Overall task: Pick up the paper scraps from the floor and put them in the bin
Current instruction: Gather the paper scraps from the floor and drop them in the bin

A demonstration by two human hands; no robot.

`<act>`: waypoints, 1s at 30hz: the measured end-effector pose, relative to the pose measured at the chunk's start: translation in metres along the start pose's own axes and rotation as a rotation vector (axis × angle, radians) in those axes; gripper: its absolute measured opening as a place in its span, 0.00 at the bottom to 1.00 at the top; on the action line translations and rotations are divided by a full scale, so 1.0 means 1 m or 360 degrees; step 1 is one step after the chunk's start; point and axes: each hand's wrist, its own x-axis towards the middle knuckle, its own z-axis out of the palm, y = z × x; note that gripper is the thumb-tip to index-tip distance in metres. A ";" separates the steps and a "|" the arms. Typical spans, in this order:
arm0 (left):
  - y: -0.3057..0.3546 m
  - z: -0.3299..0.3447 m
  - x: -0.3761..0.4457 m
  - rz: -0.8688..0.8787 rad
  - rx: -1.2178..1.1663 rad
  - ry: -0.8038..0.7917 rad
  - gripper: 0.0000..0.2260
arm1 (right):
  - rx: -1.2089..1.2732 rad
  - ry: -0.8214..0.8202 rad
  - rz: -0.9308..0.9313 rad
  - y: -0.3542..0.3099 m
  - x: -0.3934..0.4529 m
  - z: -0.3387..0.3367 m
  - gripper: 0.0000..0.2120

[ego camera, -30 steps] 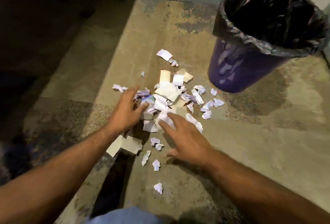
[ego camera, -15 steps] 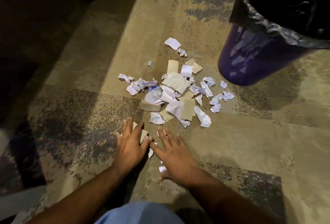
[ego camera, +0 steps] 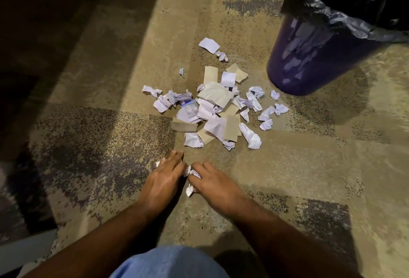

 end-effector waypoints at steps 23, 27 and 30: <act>0.198 -0.213 0.241 0.0784 -0.0347 0.1036 0.07 | -0.0070 0.1759 0.0744 0.145 -0.016 -0.285 0.05; 0.263 -0.252 0.298 0.0762 -0.0415 0.0883 0.08 | -0.0076 0.1861 0.1027 0.195 -0.027 -0.338 0.06; 0.289 -0.256 0.331 0.0728 -0.0475 0.0664 0.22 | -0.0004 0.1570 0.1284 0.222 -0.039 -0.353 0.16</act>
